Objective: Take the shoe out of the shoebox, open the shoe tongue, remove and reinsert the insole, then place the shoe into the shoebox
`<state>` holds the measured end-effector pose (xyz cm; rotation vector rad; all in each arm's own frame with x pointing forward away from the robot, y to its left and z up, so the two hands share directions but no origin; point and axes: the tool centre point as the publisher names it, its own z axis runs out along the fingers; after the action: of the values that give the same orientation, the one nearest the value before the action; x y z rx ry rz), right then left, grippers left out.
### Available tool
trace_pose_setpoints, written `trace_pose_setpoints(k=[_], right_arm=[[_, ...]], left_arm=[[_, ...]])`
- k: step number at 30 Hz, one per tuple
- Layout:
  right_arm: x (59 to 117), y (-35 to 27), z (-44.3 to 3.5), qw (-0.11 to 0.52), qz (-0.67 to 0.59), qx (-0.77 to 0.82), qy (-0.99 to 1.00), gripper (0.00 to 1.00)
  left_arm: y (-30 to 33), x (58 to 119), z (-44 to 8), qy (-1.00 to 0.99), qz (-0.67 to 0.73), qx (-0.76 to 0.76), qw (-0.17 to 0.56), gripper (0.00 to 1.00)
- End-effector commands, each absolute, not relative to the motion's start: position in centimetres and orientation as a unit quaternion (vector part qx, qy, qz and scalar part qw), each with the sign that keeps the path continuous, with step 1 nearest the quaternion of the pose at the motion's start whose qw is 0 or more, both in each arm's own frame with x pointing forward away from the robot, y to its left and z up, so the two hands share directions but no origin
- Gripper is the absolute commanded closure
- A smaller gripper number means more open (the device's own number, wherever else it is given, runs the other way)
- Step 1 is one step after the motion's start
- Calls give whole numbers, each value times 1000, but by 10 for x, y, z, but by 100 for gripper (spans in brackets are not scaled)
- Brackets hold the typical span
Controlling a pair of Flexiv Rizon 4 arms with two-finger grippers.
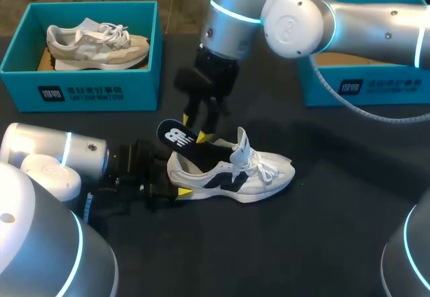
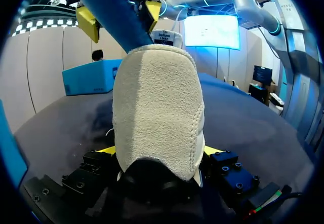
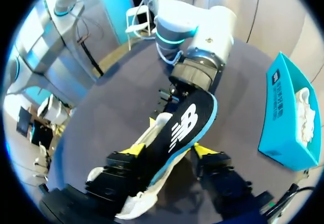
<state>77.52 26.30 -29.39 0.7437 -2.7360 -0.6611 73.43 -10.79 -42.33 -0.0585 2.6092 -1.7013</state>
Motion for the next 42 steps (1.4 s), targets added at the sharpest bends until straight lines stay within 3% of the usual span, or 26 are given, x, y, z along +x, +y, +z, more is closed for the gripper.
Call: trace_pose_setpoints(k=[1, 16, 18, 28, 42], right_arm=[[767, 241, -296, 102, -256, 234, -932, 0], [767, 241, -296, 102, -256, 234, -932, 0], [768, 242, -298, 149, -279, 198, -928, 0], [755, 238, -299, 189, -315, 68, -928, 0], [750, 236, -297, 260, -287, 30, -921, 0]], left_arm=[[-108, 735, -425, 838, -545, -18, 12, 100], [-108, 735, -425, 838, -545, -18, 12, 100], [-108, 735, -425, 838, -545, -18, 12, 100], [-108, 735, -425, 838, -545, -18, 12, 100], [-108, 735, -425, 838, -545, -18, 12, 100]])
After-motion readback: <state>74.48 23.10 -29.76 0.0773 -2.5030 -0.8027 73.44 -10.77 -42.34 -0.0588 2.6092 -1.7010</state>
